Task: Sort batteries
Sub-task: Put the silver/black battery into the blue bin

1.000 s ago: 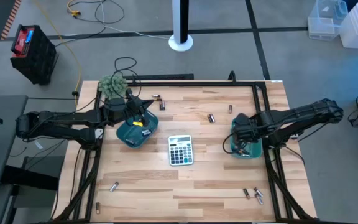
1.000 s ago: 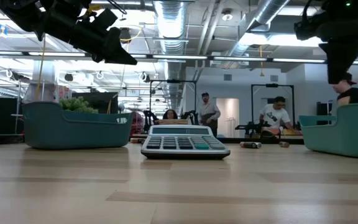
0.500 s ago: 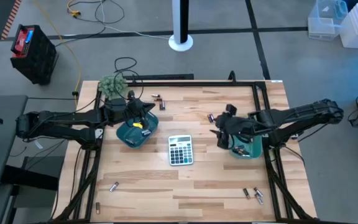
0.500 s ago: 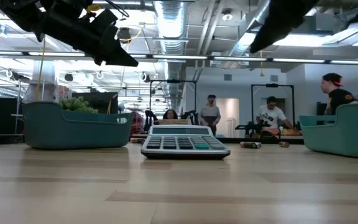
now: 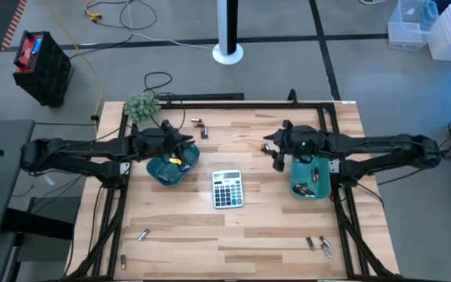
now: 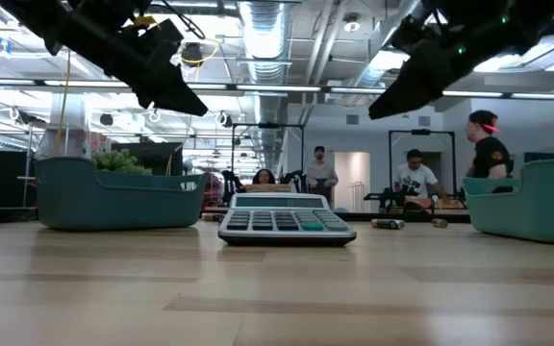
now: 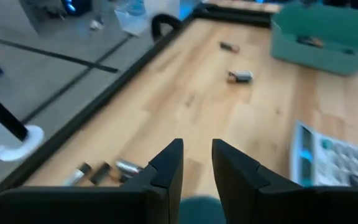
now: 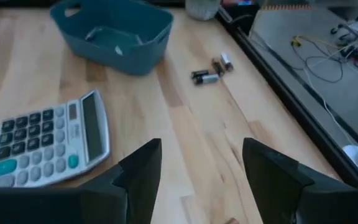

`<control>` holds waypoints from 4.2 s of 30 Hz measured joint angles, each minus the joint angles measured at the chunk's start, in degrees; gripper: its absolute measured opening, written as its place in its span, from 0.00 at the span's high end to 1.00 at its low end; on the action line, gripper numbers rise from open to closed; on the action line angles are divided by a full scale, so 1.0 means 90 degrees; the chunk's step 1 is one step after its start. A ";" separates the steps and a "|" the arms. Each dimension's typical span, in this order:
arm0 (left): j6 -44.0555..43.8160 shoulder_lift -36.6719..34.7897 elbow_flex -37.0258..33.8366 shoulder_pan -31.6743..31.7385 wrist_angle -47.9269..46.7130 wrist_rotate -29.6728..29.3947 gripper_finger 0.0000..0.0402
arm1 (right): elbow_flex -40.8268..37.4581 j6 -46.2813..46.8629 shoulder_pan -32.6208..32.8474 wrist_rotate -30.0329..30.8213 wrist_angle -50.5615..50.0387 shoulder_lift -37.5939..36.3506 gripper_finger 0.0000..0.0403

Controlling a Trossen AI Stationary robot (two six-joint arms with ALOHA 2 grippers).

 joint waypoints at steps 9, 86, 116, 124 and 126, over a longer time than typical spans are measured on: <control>-0.1251 0.0002 0.0804 -0.0919 -0.2564 -0.0031 0.80 | -0.0715 -0.0041 -0.0341 -0.0732 0.2159 0.0105 0.41; -1.1776 0.3643 0.1034 -0.6269 -0.4253 0.3329 0.70 | -0.0769 -0.0944 -0.1735 -0.2155 0.3830 0.0197 0.41; -0.9212 0.3494 0.2607 -0.5203 -0.4823 0.1270 0.90 | -0.0769 -0.0939 -0.1740 -0.2151 0.3832 0.0197 0.41; -0.7995 0.3172 0.3702 -0.4336 -0.6274 -0.1448 0.90 | -0.0769 -0.0944 -0.1741 -0.2150 0.3830 0.0197 0.41; -0.7829 0.3111 0.3777 -0.4049 -0.6618 -0.1936 0.90 | -0.0769 -0.0947 -0.1740 -0.2150 0.3830 0.0197 0.41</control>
